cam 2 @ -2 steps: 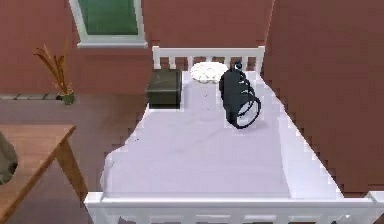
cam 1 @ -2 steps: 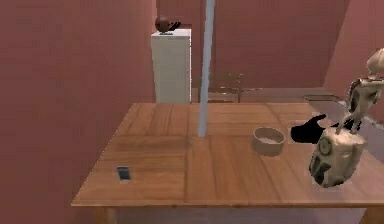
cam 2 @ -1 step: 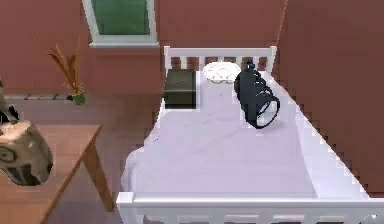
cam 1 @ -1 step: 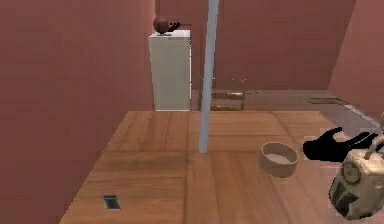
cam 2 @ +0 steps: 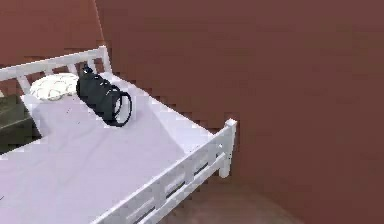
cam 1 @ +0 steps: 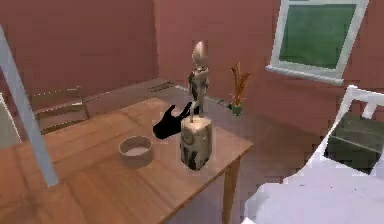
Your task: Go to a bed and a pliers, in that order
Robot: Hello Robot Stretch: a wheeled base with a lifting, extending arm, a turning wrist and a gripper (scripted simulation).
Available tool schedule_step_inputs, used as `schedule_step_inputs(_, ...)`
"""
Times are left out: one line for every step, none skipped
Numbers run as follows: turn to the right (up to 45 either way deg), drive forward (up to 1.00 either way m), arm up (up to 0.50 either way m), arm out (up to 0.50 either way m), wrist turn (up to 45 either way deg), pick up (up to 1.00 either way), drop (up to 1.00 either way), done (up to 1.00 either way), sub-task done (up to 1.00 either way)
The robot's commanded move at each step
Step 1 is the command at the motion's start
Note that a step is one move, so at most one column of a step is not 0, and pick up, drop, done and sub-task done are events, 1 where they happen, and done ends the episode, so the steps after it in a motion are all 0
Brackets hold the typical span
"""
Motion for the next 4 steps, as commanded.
schedule_step_inputs(45.0,0.00,0.00,0.00,0.0,0.00,0.00,0.00,0.00)
schedule_step_inputs(15.0,0.00,0.00,0.00,0.0,0.00,0.00,0.00,0.00)
schedule_step_inputs(0.0,0.00,0.00,0.00,0.0,0.00,0.00,0.00,1.00)
schedule_step_inputs(45.0,0.00,0.00,0.00,0.0,0.00,0.00,0.00,0.00)
